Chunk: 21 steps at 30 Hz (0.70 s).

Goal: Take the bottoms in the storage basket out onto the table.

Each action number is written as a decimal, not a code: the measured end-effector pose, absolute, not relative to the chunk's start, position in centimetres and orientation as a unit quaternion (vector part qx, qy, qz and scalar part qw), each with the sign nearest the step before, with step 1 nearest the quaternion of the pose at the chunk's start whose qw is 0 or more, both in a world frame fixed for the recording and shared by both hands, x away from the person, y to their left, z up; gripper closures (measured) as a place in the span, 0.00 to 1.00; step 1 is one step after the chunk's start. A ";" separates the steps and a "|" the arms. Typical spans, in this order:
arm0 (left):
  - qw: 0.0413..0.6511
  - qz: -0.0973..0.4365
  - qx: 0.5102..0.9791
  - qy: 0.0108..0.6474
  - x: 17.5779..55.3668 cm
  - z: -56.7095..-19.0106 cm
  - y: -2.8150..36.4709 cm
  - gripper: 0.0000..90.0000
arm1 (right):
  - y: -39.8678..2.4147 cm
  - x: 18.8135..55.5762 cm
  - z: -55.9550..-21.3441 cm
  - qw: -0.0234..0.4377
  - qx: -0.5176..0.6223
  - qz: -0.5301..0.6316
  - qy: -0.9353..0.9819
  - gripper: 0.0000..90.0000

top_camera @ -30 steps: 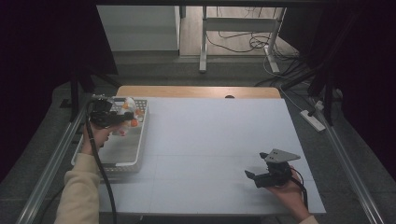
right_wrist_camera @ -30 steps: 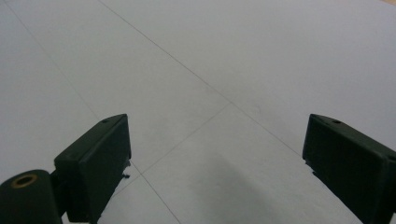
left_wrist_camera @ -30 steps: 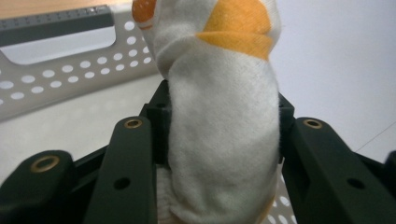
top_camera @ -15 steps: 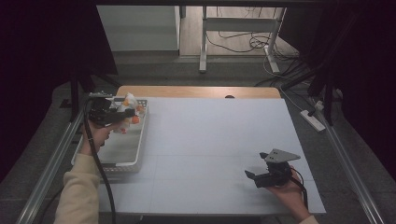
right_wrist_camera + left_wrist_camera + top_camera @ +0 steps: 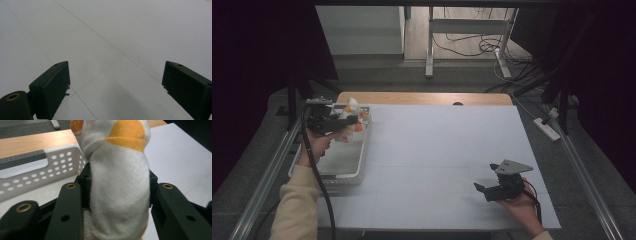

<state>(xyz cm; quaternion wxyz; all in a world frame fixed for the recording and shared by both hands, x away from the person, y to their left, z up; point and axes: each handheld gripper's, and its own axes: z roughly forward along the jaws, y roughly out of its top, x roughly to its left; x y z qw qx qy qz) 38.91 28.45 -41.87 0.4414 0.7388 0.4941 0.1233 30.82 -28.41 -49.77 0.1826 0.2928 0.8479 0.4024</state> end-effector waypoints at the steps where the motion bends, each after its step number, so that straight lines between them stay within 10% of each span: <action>1: 0.442 0.125 0.740 0.492 38.9 -41.8 28.3 0.65 | -28.4 30.8 -49.8 0.183 0.293 0.402 0.848 0.09; 21: 0.454 0.131 0.749 0.465 37.8 -40.4 26.7 0.65 | -28.4 30.8 -49.8 0.184 0.292 0.400 0.849 0.09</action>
